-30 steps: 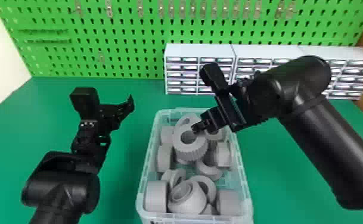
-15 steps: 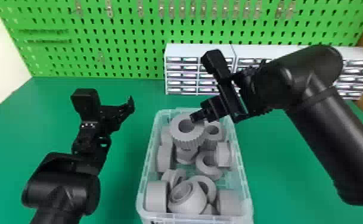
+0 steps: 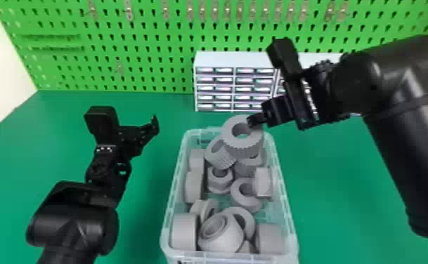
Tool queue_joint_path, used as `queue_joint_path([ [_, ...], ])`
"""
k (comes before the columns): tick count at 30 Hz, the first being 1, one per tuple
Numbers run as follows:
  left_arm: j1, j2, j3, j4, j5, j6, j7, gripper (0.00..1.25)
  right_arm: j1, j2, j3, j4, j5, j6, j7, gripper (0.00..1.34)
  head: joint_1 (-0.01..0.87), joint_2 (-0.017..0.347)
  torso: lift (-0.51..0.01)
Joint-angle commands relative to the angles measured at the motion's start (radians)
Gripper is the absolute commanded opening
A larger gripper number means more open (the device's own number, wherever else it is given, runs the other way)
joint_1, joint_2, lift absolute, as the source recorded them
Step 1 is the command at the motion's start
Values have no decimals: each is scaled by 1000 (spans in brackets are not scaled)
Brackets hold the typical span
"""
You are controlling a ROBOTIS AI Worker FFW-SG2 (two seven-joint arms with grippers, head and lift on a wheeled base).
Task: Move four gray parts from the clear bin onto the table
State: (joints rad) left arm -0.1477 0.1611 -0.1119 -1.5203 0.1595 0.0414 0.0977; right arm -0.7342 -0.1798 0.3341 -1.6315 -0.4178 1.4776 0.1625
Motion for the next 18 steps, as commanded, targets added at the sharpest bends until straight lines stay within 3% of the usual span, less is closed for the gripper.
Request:
queue_joint_path([
  [1,7,0,0,0,0,0,2,1155,18,-1,-67,-16,42,24,0,374,693,72,-52],
  [18,7,-2,-28,12,38,0,19,1155,88,-35,-253,-88,128,86,0,374,693,72,-52],
])
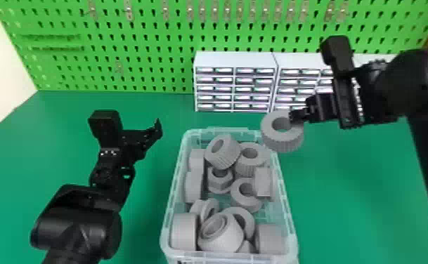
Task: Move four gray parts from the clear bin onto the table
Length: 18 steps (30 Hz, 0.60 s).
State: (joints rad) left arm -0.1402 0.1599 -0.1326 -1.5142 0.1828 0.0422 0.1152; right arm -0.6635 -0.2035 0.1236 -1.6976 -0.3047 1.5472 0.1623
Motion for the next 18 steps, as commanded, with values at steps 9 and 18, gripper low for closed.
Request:
queue_joint_path([
  [9,-4,-2,-15,16,29,-1,4,1155,68,-36,-128,-31,35,25,0,374,693,72,-52],
  [18,-10,-14,-19,26,29,-1,4,1155,101,-51,-174,-30,61,19,0,374,693,72,-52],
])
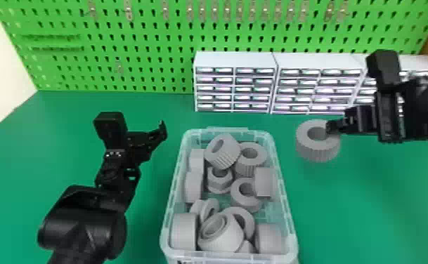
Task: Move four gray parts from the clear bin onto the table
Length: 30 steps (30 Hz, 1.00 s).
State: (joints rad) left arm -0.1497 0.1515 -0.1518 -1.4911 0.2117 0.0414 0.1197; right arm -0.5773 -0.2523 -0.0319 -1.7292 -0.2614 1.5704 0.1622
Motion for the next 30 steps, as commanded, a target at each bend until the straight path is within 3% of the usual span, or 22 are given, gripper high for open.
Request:
queue_joint_path([
  [1,-1,-6,2,5,0,0,0,1155,17,-2,-19,2,24,-6,0,374,693,72,-52],
  [19,-4,-20,8,8,-6,0,0,1155,74,24,-43,139,39,-145,0,374,693,72,-52],
  [30,-4,-21,8,8,-6,0,0,1155,96,27,-48,204,59,-181,0,374,693,72,-52],
])
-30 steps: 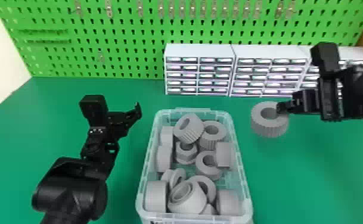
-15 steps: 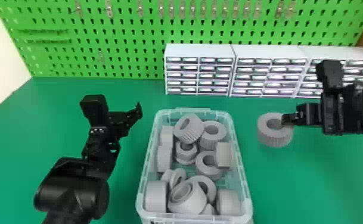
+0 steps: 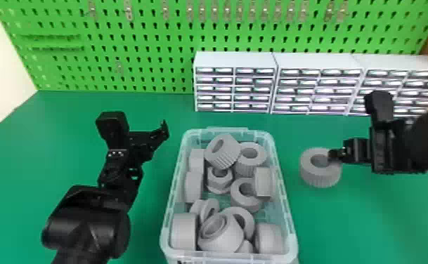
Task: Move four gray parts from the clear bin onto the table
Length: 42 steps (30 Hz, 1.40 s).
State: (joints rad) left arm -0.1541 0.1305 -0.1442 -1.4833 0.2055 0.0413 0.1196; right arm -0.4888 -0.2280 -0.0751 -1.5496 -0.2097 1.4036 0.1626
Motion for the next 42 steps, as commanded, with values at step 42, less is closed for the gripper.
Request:
queue_joint_path([
  [42,1,-8,8,3,3,-1,0,1155,22,1,31,209,21,-49,0,374,693,72,-52],
])
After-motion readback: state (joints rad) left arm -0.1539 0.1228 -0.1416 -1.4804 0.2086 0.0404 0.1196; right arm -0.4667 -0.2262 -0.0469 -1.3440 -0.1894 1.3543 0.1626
